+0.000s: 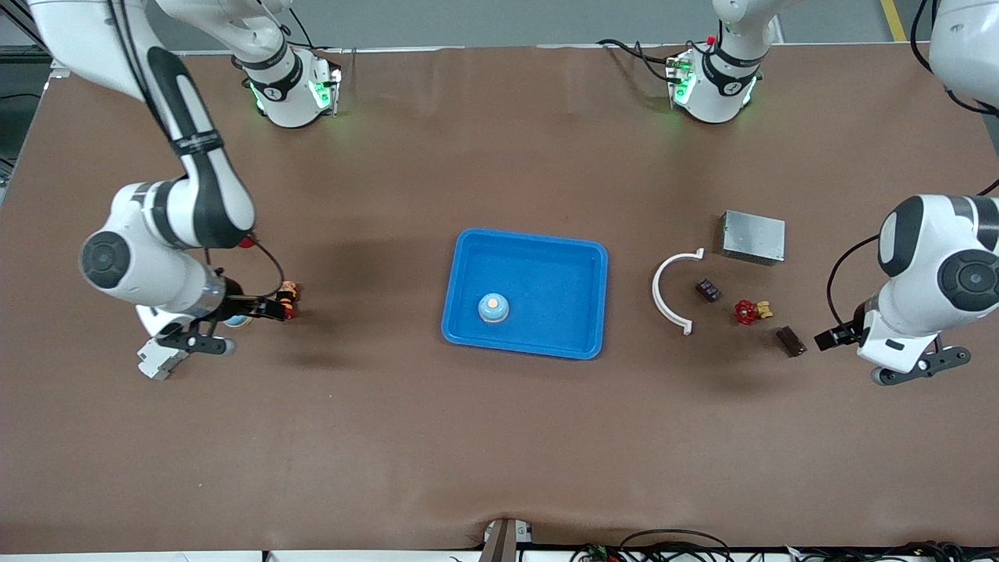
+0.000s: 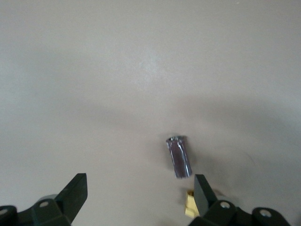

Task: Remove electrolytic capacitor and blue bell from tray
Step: 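Move the right gripper back to the tray while the left gripper withdraws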

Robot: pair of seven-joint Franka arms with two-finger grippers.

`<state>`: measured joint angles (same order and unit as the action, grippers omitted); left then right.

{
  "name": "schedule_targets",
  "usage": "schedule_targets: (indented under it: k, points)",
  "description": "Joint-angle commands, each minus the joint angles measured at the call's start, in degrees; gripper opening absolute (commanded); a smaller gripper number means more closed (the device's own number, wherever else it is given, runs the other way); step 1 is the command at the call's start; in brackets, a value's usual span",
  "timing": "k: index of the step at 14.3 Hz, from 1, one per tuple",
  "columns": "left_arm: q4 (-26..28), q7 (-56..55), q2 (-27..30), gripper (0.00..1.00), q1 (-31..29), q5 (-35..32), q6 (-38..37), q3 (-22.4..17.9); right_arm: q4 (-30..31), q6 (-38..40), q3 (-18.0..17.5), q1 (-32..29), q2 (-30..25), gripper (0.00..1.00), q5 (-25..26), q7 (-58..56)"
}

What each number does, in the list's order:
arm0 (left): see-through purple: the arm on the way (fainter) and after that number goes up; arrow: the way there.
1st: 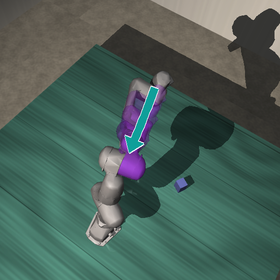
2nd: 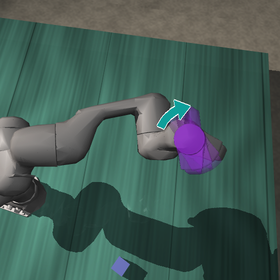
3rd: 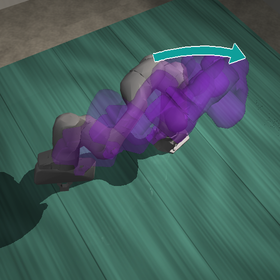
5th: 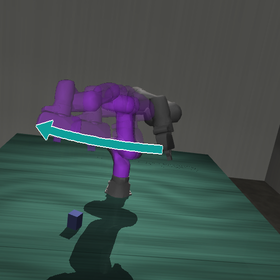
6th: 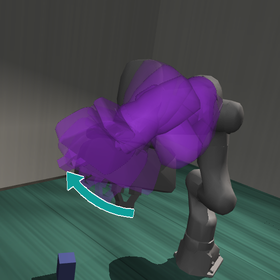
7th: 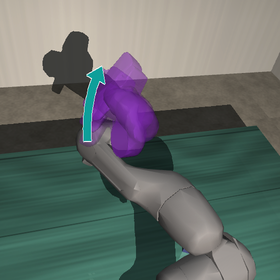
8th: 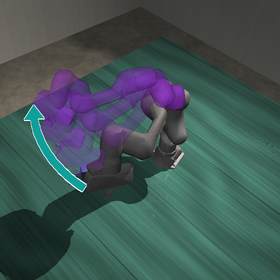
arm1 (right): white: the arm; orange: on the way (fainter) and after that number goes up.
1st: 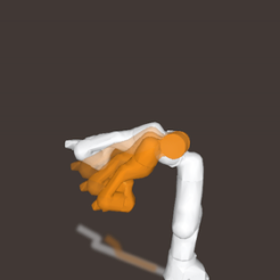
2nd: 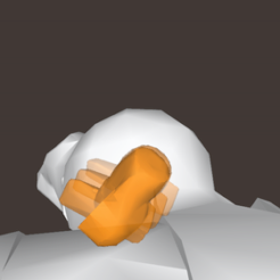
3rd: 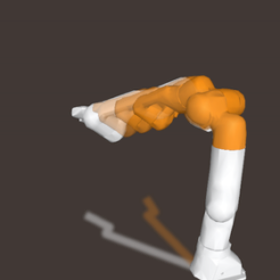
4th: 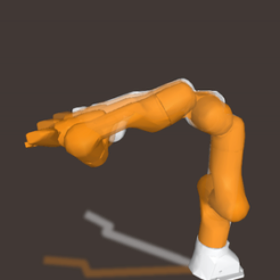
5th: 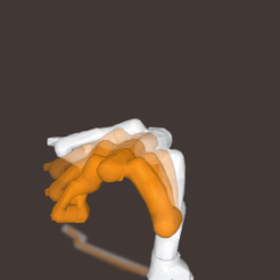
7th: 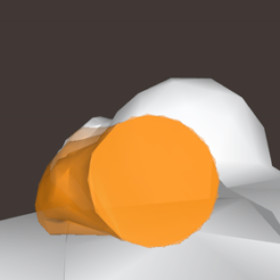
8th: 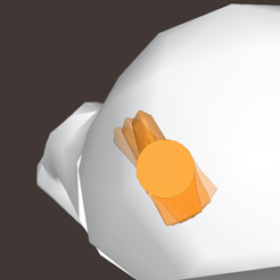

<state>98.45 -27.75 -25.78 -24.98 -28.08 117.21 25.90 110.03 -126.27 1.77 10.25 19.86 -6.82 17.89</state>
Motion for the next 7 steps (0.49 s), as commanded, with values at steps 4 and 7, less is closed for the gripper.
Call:
schedule_targets:
  k: [4,7]
  points:
    - [-1.33,2.07,5.81,1.00,-0.42,1.80,-9.09,4.24,-10.43,2.07,0.43,15.13,2.28,1.00,-1.18,29.62]
    - [-1.42,6.99,8.89,1.00,-0.42,4.60,-11.39,4.77,-15.62,2.78,0.43,22.16,5.96,1.00,-1.18,41.31]
